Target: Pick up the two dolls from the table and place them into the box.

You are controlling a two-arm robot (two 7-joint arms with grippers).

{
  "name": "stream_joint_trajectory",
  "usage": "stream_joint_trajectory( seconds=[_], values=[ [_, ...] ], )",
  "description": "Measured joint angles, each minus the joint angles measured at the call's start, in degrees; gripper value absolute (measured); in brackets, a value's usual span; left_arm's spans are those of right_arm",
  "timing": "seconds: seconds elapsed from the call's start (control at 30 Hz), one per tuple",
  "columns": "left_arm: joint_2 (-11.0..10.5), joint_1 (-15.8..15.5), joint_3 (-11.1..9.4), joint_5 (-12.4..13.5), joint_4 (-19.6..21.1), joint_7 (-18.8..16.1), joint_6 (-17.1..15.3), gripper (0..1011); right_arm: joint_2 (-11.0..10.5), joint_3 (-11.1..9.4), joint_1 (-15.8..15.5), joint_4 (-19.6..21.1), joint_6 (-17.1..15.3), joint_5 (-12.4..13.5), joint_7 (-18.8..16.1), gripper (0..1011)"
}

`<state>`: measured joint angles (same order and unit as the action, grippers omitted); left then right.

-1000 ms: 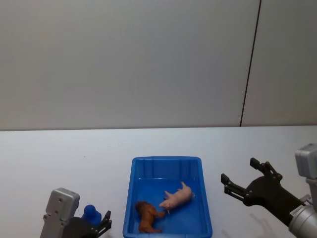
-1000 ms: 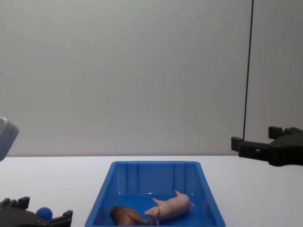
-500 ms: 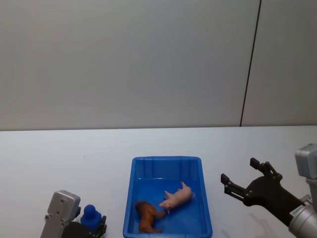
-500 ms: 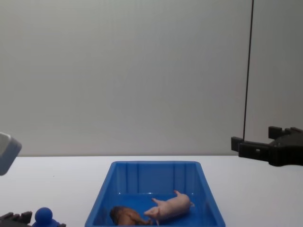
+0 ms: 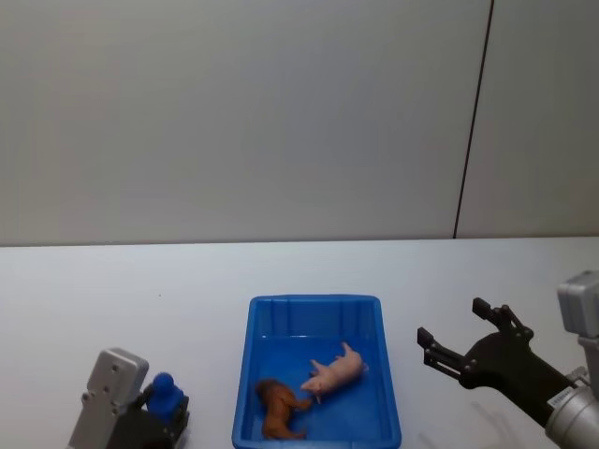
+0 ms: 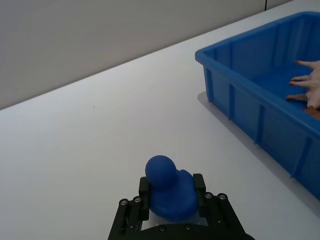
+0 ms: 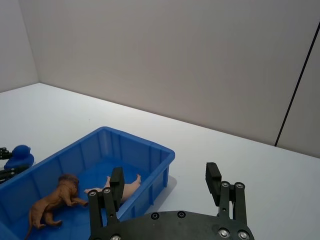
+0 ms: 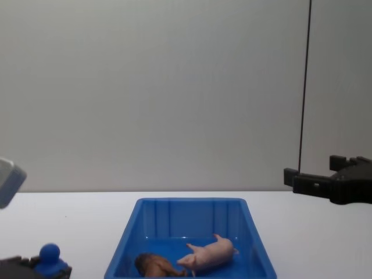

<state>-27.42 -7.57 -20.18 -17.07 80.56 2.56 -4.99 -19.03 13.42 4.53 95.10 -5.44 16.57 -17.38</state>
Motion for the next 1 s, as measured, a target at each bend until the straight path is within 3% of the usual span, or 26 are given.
stream_joint_trajectory(
  seconds=[0.47,0.8,1.0],
  values=[
    [-0.05,-2.9,1.42,3.56,3.06,2.97,1.96,423,0.0,0.0,0.0,0.0,0.0,0.0,0.0,1001],
    [3.0,-6.28,0.15,6.13,3.15,7.27,3.62,366,0.0,0.0,0.0,0.0,0.0,0.0,0.0,1001],
    [6.15,-8.41,-1.8,7.21,1.72,10.23,4.87,340,0.0,0.0,0.0,0.0,0.0,0.0,0.0,1001]
  ],
)
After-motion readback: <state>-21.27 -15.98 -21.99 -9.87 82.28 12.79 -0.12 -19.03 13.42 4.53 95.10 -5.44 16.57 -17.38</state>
